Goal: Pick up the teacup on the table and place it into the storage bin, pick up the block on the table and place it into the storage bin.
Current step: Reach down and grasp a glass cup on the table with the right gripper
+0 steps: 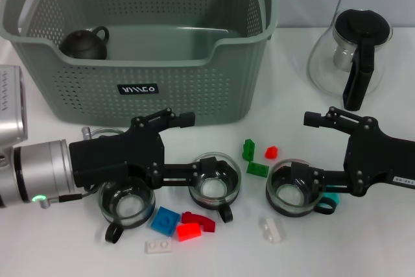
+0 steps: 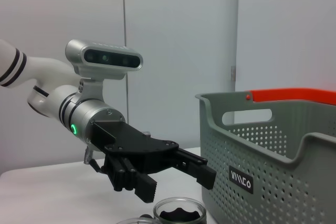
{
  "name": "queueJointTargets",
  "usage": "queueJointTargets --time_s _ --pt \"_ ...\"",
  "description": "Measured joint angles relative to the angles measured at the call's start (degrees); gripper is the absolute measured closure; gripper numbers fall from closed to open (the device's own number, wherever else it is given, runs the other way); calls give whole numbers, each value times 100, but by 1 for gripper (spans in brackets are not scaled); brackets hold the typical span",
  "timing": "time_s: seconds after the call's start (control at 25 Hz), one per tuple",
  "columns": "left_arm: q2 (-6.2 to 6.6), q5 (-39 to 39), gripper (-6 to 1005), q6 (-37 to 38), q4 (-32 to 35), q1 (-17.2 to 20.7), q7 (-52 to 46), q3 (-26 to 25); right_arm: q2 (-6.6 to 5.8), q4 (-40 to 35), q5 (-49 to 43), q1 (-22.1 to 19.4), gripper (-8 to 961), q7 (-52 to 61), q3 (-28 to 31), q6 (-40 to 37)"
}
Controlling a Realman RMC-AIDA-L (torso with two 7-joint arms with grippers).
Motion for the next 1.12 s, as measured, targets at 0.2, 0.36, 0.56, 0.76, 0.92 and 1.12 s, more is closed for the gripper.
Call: queueJointTargets --time_s 0.2,0.36,0.56,0.76,0.92,1.12 --pt "3 1 52 6 -2 7 1 5 -5 -1 0 -1 12 0 0 -9" --pt "1 16 52 17 1 -9 1 11 -20 0 -12 0 12 5 0 -80" --pt "1 8 52 77 1 -4 1 -1 -93 -448 -314 45 11 803 -2 -427" --pt "-5 3 52 85 -23 -3 1 12 -42 -1796 -838 73 11 1980 -58 -1074" --pt "-32 0 52 74 -29 -22 1 11 -32 -2686 -986 79 11 2544 -489 -1470" --pt "-55 0 52 -29 -112 -69 1 27 -30 -3416 -1443 245 11 3292 -1228 -1475"
